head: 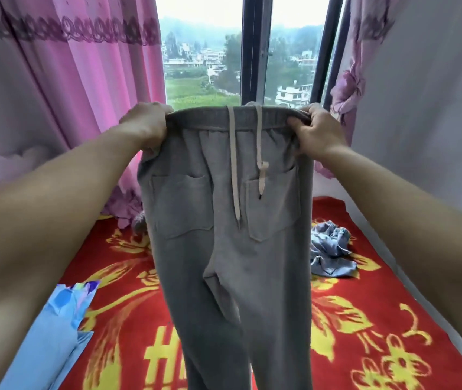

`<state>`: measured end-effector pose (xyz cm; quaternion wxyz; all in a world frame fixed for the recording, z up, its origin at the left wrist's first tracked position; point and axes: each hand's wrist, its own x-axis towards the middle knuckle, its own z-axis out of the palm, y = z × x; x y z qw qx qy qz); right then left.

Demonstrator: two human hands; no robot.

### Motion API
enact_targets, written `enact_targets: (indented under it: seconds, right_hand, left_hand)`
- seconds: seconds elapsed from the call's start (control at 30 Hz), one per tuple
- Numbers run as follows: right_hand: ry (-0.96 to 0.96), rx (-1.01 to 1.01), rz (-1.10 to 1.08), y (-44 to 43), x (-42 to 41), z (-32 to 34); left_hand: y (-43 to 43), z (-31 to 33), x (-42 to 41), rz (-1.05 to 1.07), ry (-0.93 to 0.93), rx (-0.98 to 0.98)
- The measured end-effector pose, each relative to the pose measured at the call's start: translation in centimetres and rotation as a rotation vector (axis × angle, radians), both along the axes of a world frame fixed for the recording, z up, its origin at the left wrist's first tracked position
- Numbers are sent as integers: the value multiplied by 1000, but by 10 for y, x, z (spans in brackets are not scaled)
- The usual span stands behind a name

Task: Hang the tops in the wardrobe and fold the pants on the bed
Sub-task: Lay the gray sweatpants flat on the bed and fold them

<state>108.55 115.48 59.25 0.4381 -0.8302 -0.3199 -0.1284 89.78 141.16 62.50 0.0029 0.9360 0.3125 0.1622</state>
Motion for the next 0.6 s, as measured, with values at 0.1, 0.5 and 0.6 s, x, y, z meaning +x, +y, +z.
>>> enact_targets:
  seconds: [0.1, 0.5, 0.6]
  right_hand:
    - [87, 174, 65, 44, 22, 16]
    - [14, 353, 187, 40, 6, 25]
    - [107, 189, 152, 1, -13, -48]
  left_hand:
    - [37, 3, 28, -48, -380, -1]
    - [45, -9, -5, -87, -513, 357]
    - [16, -79, -39, -140, -428, 323]
